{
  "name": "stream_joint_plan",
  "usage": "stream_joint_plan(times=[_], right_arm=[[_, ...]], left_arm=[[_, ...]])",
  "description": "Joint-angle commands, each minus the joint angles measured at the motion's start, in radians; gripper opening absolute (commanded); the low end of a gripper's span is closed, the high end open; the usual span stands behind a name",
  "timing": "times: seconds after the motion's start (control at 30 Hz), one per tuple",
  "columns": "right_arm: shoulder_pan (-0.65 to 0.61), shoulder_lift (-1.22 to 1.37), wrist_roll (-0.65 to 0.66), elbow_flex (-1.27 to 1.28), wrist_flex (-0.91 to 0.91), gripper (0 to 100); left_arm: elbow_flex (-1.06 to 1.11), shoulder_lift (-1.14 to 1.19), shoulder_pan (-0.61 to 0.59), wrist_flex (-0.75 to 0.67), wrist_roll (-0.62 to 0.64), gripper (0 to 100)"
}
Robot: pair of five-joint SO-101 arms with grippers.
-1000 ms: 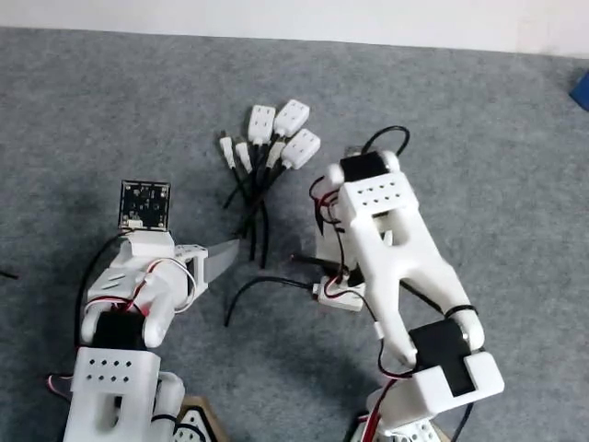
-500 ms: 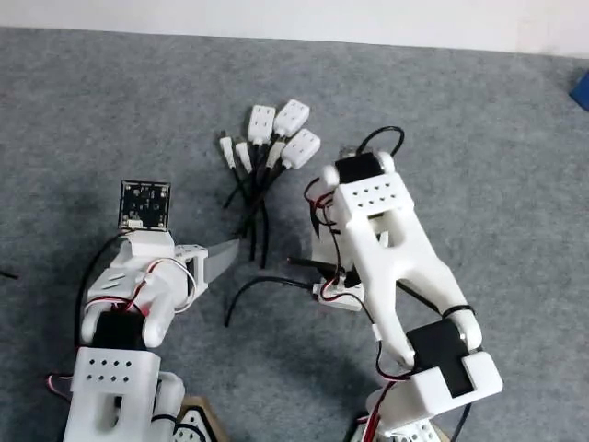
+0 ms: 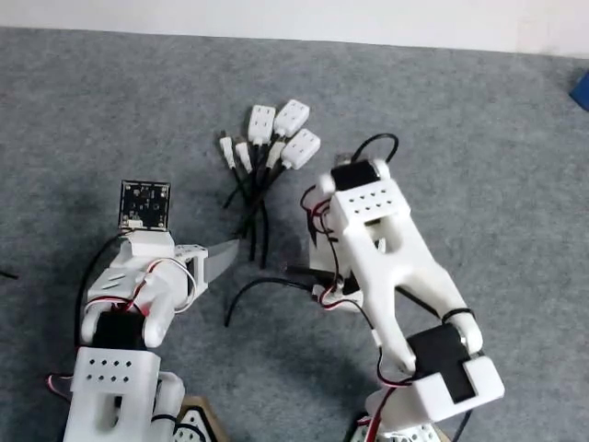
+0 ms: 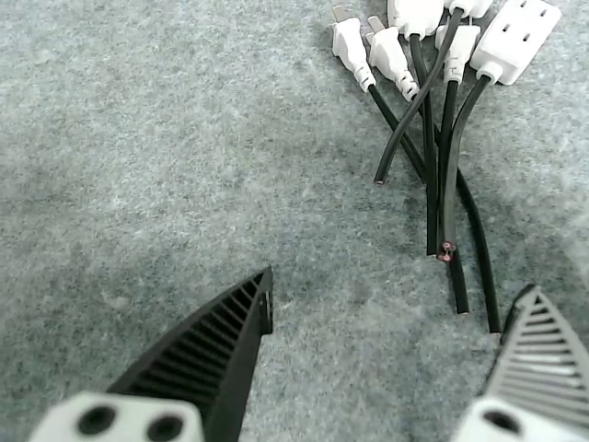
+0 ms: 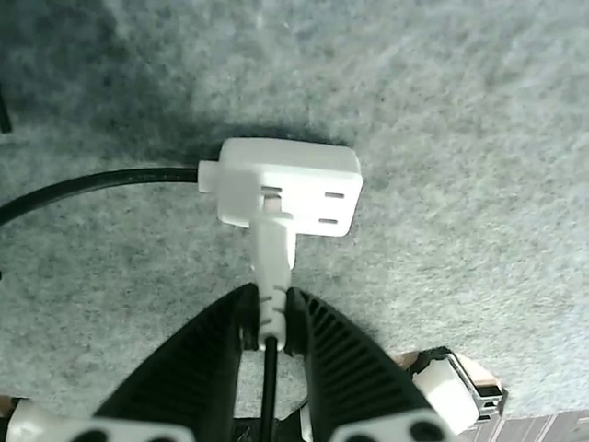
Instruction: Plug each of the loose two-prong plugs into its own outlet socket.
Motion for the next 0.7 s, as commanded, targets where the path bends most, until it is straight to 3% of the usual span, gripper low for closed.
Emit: stream_joint_plan(times=[0.0,0.67], right_arm=[[-0.005,-0.012,0.011,0.013,-0.021,0.6],[-0.007,-0.01,0.051,0.137,-0.171,0.8]], left_arm=[[-0.005,-0.013,-0.007,-0.018,0.003,39],[-0.005,-0.013,-0.007,-0.015,0.003,39]])
